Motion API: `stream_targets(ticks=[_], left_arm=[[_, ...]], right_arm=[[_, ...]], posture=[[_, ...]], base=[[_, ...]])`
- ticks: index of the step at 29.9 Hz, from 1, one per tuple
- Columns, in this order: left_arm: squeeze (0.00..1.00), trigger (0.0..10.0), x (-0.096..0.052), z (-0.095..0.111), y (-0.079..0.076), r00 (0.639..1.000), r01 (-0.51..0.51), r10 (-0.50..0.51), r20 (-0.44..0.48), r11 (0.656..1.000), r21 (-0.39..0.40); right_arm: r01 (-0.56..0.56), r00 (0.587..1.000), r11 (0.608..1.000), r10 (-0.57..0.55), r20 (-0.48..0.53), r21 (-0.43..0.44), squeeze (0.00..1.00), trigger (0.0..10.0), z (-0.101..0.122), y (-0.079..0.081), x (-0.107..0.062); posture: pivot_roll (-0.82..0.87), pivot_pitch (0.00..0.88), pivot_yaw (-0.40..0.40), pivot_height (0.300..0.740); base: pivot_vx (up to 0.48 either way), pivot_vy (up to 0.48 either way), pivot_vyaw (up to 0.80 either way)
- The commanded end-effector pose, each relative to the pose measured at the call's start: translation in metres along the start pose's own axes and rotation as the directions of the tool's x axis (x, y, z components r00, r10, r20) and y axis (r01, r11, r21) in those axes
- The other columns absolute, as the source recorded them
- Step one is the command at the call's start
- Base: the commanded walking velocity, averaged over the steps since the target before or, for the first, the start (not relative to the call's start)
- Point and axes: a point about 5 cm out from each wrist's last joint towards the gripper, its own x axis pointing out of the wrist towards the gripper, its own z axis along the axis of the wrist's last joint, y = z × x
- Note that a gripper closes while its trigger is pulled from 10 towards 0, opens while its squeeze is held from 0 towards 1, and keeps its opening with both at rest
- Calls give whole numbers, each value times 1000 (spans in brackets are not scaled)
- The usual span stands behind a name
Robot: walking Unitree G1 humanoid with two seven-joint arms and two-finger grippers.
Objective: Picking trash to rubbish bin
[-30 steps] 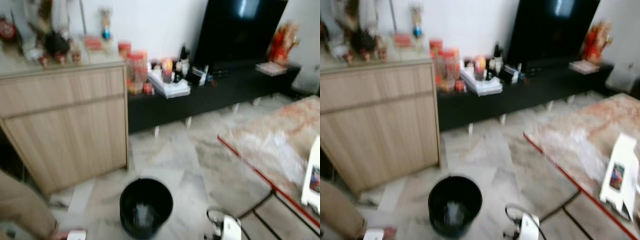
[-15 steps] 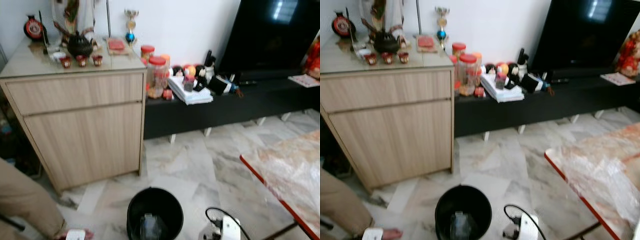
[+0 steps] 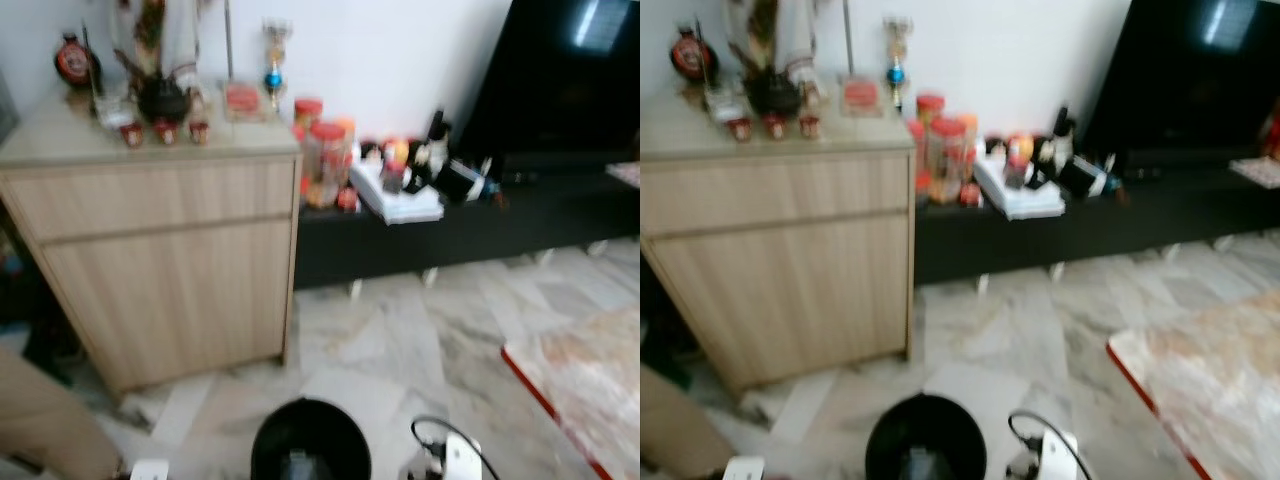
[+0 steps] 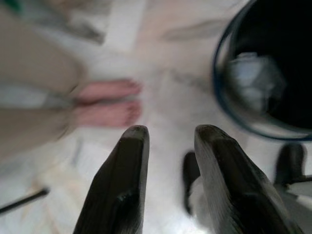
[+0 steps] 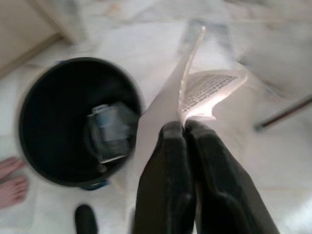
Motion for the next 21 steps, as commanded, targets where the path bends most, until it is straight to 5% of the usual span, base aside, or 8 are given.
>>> stream_targets(ticks=[1, 13, 21], left_arm=[[0, 10000, -1, -3, -7, 1000, 17, -17, -8, 1000, -5], [0, 10000, 0, -2, -6, 1000, 16, -16, -3, 1000, -5], [0, 10000, 0, -3, -9, 998, 65, -65, -14, 998, 10]], right_arm=[[19, 1000, 1000, -19, 7, 8, 0, 10000, 3, -6, 0], [15, 1000, 1000, -15, 5, 10, 0, 10000, 2, -4, 0], [-90, 995, 992, 86, -57, -85, 0, 10000, 4, 6, 2]], posture=[[163, 9, -97, 740], [168, 17, -95, 740], [169, 18, -92, 740]], base=[[360, 0, 0], [352, 0, 0], [0, 0, 0]])
